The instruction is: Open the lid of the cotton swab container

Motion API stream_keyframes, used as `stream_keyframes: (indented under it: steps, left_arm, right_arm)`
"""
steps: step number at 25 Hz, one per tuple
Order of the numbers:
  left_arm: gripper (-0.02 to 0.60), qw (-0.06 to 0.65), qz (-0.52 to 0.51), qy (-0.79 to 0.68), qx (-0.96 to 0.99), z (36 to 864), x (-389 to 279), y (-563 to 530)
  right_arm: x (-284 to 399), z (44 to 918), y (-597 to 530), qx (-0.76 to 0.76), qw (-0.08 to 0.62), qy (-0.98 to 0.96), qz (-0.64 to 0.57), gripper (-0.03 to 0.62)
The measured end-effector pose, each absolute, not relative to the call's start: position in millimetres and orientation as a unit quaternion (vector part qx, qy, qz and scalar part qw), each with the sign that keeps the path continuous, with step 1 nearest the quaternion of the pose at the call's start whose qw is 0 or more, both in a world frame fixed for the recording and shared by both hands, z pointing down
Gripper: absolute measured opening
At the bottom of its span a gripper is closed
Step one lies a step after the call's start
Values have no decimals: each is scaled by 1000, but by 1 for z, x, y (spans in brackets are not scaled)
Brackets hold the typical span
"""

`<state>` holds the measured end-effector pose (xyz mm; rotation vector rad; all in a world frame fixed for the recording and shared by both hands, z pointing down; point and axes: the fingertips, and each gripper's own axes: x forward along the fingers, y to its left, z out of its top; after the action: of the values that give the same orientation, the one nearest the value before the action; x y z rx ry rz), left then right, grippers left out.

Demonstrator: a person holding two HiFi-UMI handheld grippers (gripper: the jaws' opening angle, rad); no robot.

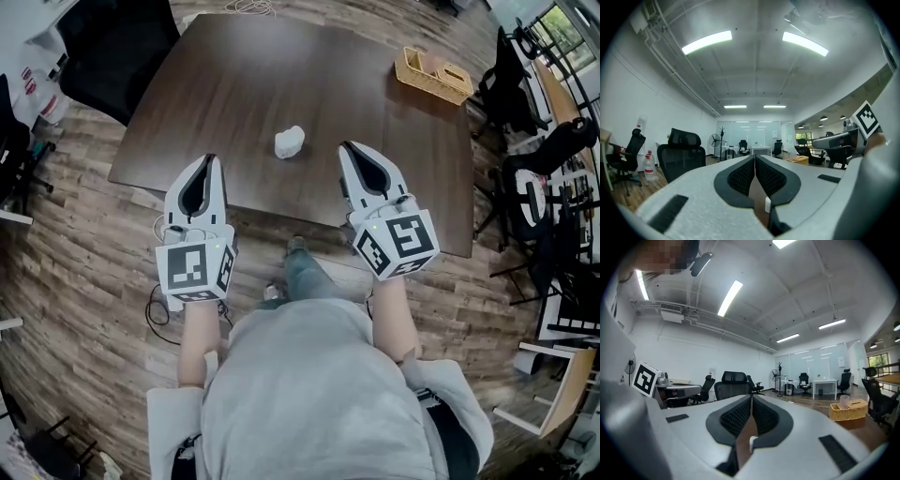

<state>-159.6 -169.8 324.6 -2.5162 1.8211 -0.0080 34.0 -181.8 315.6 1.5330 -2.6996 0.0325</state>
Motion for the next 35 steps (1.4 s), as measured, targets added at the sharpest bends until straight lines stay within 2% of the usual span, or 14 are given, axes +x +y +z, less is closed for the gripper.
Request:
stream_keyframes:
  steps: [14, 30, 35]
  left_arm:
    - [12, -2, -39, 578, -815, 352, -136, -261]
    - [18, -98, -147, 462, -869, 490, -98, -288]
    - [143, -97, -208, 380, -896, 535, -77, -280]
  right_arm:
    - [48, 335, -280, 482, 32, -875, 27, 17]
    - [38, 411, -336, 449, 80, -885, 98, 17]
    - [47, 417, -339, 456, 83, -880, 105, 17]
